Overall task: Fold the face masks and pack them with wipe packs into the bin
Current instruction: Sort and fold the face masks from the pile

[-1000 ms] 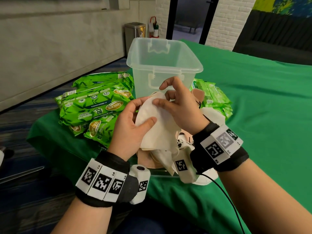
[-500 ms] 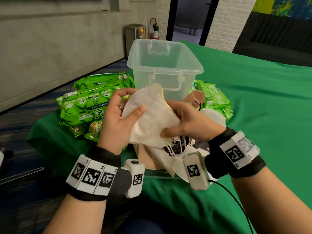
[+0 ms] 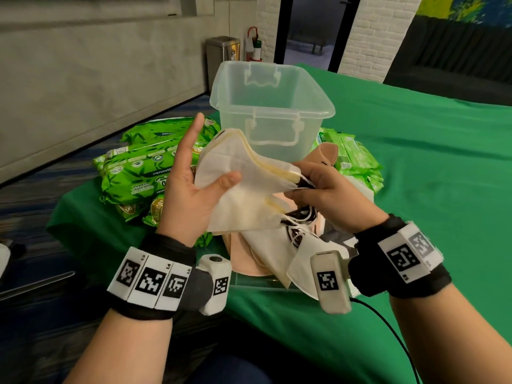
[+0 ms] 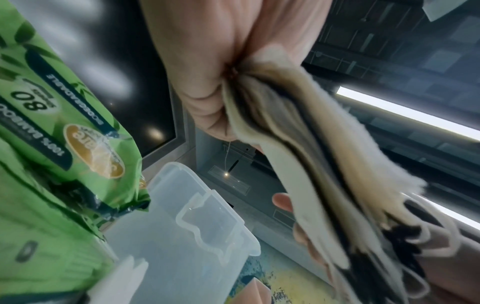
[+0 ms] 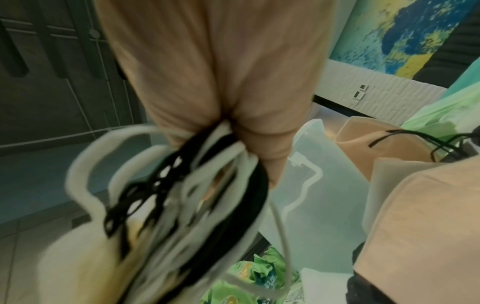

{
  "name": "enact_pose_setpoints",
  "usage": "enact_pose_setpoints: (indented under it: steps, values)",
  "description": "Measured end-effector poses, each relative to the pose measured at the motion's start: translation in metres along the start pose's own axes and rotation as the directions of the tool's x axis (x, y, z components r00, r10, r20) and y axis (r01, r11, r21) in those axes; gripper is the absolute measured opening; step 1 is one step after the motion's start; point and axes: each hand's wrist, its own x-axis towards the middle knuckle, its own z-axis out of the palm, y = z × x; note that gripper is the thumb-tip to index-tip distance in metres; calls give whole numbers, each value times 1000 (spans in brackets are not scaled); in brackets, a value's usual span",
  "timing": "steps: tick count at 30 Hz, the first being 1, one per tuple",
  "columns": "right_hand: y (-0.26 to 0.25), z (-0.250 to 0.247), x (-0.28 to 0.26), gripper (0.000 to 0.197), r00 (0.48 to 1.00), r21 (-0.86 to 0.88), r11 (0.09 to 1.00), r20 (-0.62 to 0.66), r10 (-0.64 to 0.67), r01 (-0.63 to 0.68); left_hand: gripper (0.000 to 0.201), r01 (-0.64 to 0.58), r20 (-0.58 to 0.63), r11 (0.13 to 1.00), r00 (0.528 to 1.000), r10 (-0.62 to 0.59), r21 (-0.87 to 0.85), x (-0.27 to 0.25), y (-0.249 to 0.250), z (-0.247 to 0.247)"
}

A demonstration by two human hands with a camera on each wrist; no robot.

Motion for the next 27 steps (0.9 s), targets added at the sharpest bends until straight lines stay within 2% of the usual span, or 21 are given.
enact_pose_setpoints:
  steps: [3,6,8,9,12,16,18,20,22,24,25,27]
  values:
    - [-3,1,-3,44,999,-40,999,30,-11,12,80,29,11,1000,1000,-29,-7,1,2,1]
    - [-8,2,-7,57,993,45,999,119,13,-19,89,80,161,996,984,-73,-33,-1,5,8]
    - [-6,5,-7,51,991,61,997,126,41,-49,91,83,231,996,969,-84,16,-5,4,13]
    - [-6,8,-7,44,992,10,998,113,53,-55,88,88,240,996,966,-92,30,-8,4,16]
    - [3,18,-1,45,999,-80,996,25,32,-29,67,150,214,989,965,-150,19,-11,2,17]
    - [10,23,0,41,984,186,982,-173,37,-5,69,151,125,980,983,-136,-127,-14,-1,15]
    - [13,25,-2,46,975,297,955,-213,68,-2,68,127,76,983,990,-118,-131,-21,-3,19]
    - [13,26,-3,43,972,308,951,-212,101,-31,56,96,27,992,995,-94,-86,-26,-7,23]
    - [11,20,-6,32,970,202,975,-201,136,-95,45,90,-17,995,996,-90,-31,-26,-10,21]
    - [10,5,-11,26,975,-19,984,-143,171,-175,46,123,-46,992,992,-121,31,-22,-13,15]
    - [11,-5,-15,29,977,-175,962,-91,195,-208,48,134,-57,990,990,-130,55,-21,-14,13]
    - [17,-21,-23,40,956,-510,824,15,294,-246,46,140,-58,986,989,-136,87,-20,-13,10]
